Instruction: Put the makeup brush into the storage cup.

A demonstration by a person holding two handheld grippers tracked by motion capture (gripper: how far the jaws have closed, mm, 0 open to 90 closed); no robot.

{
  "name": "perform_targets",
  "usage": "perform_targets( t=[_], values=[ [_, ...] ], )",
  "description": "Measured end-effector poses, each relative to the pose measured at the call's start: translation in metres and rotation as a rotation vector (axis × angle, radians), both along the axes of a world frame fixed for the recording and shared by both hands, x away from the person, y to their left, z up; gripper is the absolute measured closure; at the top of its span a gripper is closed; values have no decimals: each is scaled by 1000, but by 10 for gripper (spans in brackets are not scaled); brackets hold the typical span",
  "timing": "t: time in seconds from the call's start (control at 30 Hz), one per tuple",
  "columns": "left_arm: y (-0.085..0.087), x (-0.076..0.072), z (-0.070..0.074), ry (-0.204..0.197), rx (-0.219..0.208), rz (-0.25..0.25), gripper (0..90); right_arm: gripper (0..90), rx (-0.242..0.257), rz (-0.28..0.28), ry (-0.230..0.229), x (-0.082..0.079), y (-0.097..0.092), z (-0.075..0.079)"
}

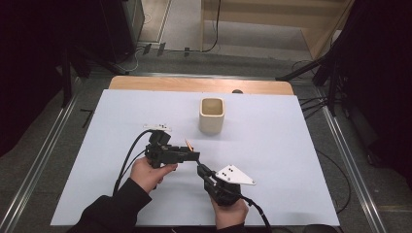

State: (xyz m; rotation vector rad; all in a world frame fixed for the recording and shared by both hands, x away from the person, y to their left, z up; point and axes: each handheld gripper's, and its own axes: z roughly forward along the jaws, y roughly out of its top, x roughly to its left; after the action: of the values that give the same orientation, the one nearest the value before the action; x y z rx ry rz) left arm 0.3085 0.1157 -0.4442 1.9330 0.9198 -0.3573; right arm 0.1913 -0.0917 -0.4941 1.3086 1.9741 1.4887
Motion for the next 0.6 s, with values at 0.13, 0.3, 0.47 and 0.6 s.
perform_targets(
  t=[0.13, 0.3, 0.47, 0.6],
  values=[
    [-1, 1, -1, 6, -10, 4, 563, 843, 0, 7, 6, 1, 2, -1],
    [1, 4, -3, 37, -36, 15, 675, 844, 2, 17, 21, 2, 3, -3],
    [2, 5, -4, 50, -47, 15, 736, 844, -2, 21, 26, 3, 4, -3],
    [2, 6, -4, 57, -50, 4, 763, 844, -4, 24, 35, 3, 4, -4]
  ],
)
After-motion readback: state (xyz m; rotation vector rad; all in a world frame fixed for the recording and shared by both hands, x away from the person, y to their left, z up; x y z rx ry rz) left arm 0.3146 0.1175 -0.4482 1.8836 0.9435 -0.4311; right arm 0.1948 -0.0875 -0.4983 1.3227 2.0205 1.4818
